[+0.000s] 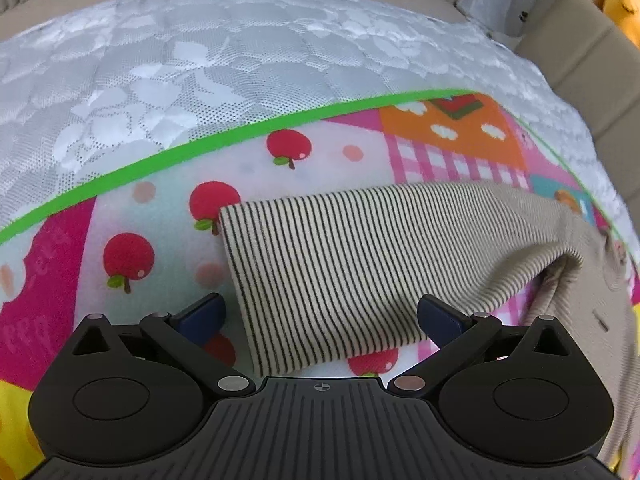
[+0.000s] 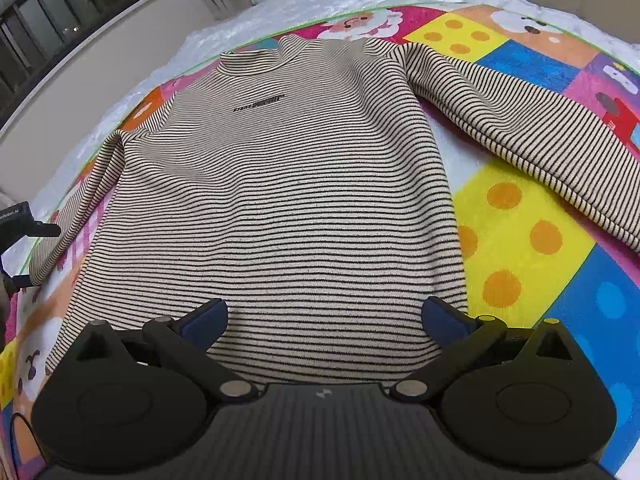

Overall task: Fold clothes
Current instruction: 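Move the left gripper down to the sleeve cuff nearest it, then close the left gripper on the sleeve cuff and lift it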

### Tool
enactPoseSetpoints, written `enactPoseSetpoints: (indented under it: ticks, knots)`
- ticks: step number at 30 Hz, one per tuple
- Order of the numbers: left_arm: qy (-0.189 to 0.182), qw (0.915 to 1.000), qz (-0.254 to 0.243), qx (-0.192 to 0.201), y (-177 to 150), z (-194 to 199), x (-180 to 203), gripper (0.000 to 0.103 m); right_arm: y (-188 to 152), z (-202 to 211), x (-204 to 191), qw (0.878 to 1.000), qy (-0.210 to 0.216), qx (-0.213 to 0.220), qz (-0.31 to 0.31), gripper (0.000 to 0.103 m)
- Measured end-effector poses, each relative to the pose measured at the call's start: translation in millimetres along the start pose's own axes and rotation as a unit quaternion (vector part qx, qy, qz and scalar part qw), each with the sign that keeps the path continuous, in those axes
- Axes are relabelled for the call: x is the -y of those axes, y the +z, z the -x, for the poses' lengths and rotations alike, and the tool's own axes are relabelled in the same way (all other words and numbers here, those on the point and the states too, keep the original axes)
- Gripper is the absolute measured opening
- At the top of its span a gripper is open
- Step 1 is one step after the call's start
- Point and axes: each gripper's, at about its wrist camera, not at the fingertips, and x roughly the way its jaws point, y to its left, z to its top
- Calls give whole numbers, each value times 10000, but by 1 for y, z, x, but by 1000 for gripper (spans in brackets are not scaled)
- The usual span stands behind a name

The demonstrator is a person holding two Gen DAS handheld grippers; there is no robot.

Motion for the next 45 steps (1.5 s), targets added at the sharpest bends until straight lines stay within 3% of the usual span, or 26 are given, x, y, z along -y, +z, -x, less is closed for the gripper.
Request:
enactPoseSetpoints:
  ticks: [6, 9, 11, 18, 22, 28, 34, 38, 45]
  knots:
    - [489, 9983, -293, 146, -2, 3, 7, 74, -4, -1, -8, 9982, -39, -45, 593, 103]
    - [662, 9971, -266, 280, 0, 8, 5, 43, -10, 3, -10, 9968, -13, -39, 800, 103]
    - [666, 9967, -313, 348, 1, 11, 3, 11, -12, 7, -9, 9969, 41, -27, 786, 103]
    - [543, 9940, -591, 747, 6, 30, 12, 10, -10, 21, -7, 9978, 171, 38, 640, 103]
    - [486, 9911, -767, 978, 31, 59, 38, 9, -4, 26, -4, 9983, 211, 142, 519, 103]
    - [115, 9729, -1553, 1707, 70, 127, 128, 9, -1, 23, -4, 9946, -44, 348, 977, 103]
    - [-299, 9519, -2138, 2173, 80, 173, 225, 9, -3, 10, 13, 9969, -66, 192, 756, 103]
    - [-555, 9404, -2435, 2309, 72, 186, 280, 9, -6, 9, 16, 9964, -31, 188, 830, 103]
    - [-811, 9294, -2856, 2191, 41, 174, 344, 10, -10, 12, 22, 9953, 184, 206, 930, 103]
